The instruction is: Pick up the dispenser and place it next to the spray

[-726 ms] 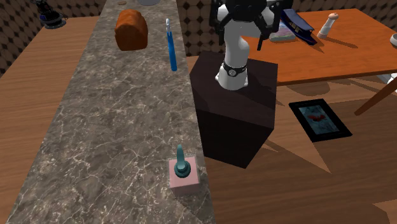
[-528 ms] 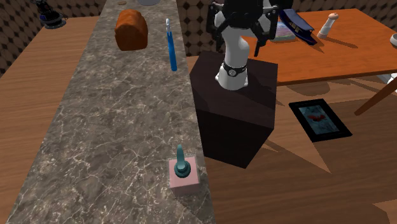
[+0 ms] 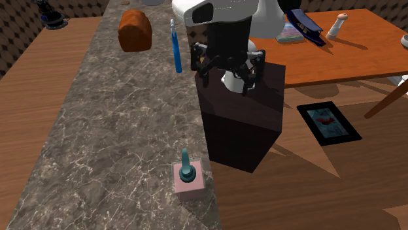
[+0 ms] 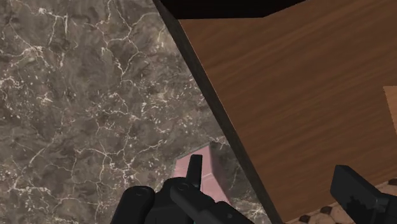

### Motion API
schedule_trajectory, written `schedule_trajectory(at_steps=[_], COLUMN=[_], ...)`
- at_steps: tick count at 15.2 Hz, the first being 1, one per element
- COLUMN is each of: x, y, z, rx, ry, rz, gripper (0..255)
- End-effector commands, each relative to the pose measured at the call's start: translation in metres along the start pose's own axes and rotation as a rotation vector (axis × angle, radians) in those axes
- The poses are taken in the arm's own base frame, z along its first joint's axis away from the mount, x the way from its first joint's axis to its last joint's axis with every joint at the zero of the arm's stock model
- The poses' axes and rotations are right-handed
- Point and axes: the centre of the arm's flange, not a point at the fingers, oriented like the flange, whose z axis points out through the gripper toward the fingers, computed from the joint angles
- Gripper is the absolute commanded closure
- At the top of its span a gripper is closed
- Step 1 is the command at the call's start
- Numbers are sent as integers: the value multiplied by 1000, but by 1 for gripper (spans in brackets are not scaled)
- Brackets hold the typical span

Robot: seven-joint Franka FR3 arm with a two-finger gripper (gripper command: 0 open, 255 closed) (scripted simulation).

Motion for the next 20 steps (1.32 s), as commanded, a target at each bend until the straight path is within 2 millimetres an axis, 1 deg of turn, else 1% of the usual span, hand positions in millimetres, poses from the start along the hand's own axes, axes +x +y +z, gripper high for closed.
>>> schedule_trajectory(at_steps=[1,14,20], x=[24,172,171], y=[5,38,38], z=[13,98,129], rx=[-2,-12,-12], ry=[-4,-33,-33], rz=[3,28,28], gripper=[0,0,0])
